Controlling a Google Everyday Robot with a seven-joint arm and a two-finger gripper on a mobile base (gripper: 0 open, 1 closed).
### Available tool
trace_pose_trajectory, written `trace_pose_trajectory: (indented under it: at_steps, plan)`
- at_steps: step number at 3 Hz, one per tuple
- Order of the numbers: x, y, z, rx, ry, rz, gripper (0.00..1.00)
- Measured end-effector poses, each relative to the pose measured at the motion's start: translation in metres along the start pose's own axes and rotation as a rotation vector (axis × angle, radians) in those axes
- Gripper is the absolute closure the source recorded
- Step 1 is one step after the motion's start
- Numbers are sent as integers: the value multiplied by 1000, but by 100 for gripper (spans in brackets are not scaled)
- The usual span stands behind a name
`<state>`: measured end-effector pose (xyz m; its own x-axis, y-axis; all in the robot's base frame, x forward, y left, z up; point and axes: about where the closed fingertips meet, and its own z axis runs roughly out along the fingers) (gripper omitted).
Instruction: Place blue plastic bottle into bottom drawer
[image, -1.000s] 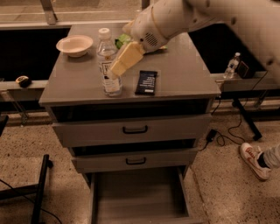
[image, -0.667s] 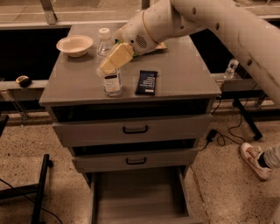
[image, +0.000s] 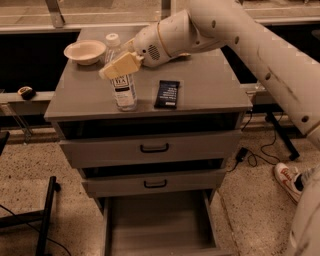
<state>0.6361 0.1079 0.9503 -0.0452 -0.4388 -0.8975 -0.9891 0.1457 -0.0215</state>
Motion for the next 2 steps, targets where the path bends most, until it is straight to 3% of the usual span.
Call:
trace_pose_trajectory:
  at_steps: [1,2]
  plan:
    - [-5,6,-17,-31,-58,-15,71]
    - [1,32,-67,-11,-71,-88,94]
